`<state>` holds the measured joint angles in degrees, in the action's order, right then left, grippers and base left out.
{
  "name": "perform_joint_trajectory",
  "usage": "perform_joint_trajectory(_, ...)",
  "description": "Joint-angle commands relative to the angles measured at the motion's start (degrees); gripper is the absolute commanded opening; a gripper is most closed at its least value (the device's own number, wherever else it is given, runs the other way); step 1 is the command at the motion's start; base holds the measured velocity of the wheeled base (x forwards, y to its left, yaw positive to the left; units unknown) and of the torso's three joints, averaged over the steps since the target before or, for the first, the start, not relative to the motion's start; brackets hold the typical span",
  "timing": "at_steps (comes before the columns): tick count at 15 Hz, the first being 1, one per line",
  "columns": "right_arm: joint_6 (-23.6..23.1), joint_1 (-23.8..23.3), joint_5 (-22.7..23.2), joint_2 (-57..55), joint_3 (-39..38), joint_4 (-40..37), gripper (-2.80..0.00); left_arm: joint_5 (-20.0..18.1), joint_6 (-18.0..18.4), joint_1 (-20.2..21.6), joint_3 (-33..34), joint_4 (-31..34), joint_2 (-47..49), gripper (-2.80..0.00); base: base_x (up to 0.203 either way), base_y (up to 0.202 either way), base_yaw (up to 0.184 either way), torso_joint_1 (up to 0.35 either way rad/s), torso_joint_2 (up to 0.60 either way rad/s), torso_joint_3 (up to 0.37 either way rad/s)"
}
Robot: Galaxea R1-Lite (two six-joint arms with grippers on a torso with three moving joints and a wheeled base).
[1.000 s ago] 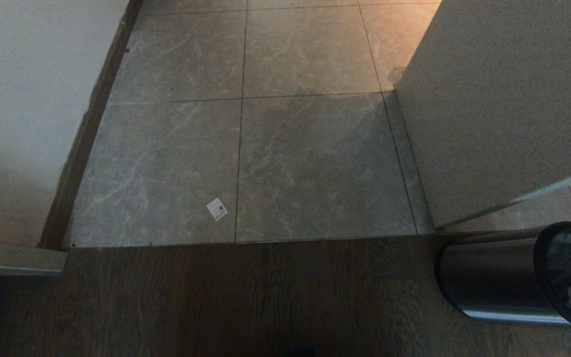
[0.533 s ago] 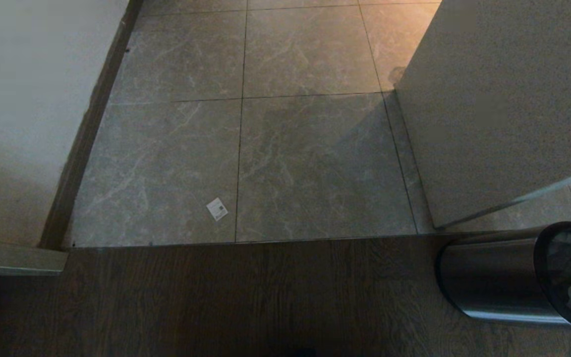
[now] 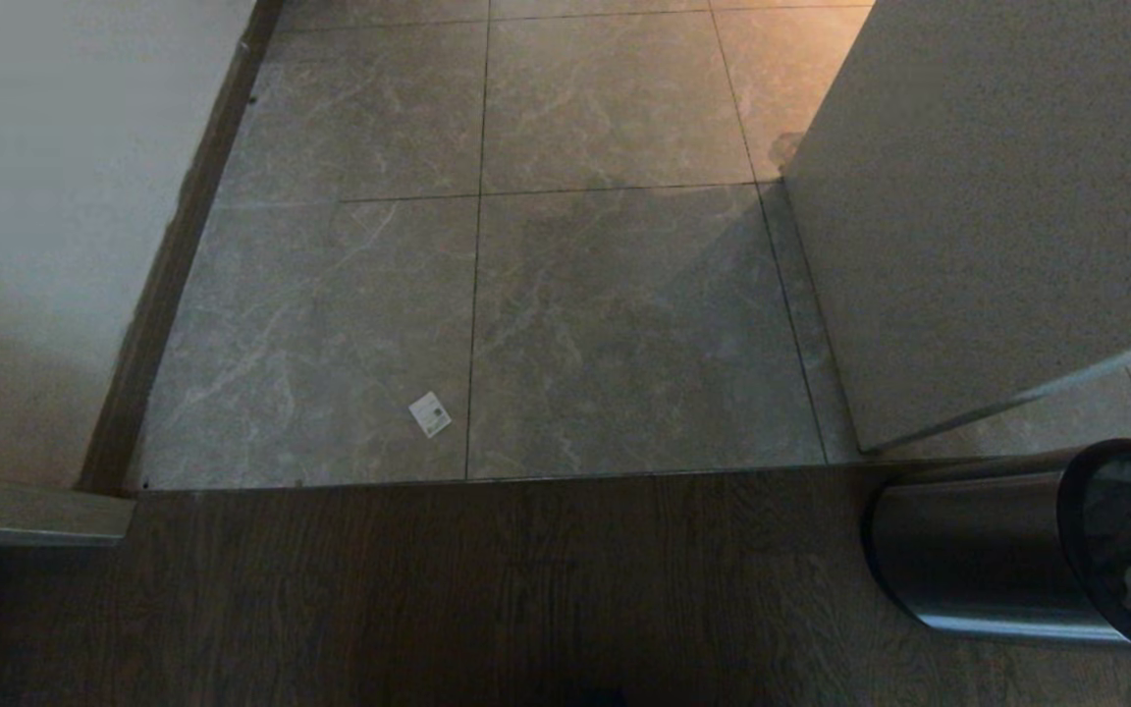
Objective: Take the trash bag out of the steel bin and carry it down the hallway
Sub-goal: Place the outer trash can on the ground
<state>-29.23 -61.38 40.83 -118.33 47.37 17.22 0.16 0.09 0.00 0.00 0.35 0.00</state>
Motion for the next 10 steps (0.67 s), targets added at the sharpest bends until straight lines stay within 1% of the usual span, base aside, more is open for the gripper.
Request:
perform_joint_trajectory(1,-0.2,-0.1,2.1,-3.1,0.6,0.5,0.0,0.0,-0.1,0.0,0.0,0.0,0.0,-2.8,0.0,0.0,0.0,0.0,0.0,0.0)
perform_joint_trajectory(2,-0.3,-0.1,2.7,-3.6,0.9,0.5,0.0,0.0,0.0,0.0,0.0,0.0,0.0,-2.8,0.0,0.0,0.0,0.0,0.0,0.0)
perform_joint_trajectory(3,-0.3,-0.1,2.8,-4.2,1.0,0.6,-2.8,0.0,0.0,0.0,0.0,0.0,0.0,-2.8,0.0,0.0,0.0,0.0,0.0,0.0)
perform_joint_trajectory(10,-0.6,-0.1,2.2,-5.5,2.2,1.7,-2.8,0.0,0.0,0.0,0.0,0.0,0.0,-2.8,0.0,0.0,0.0,0.0,0.0,0.0)
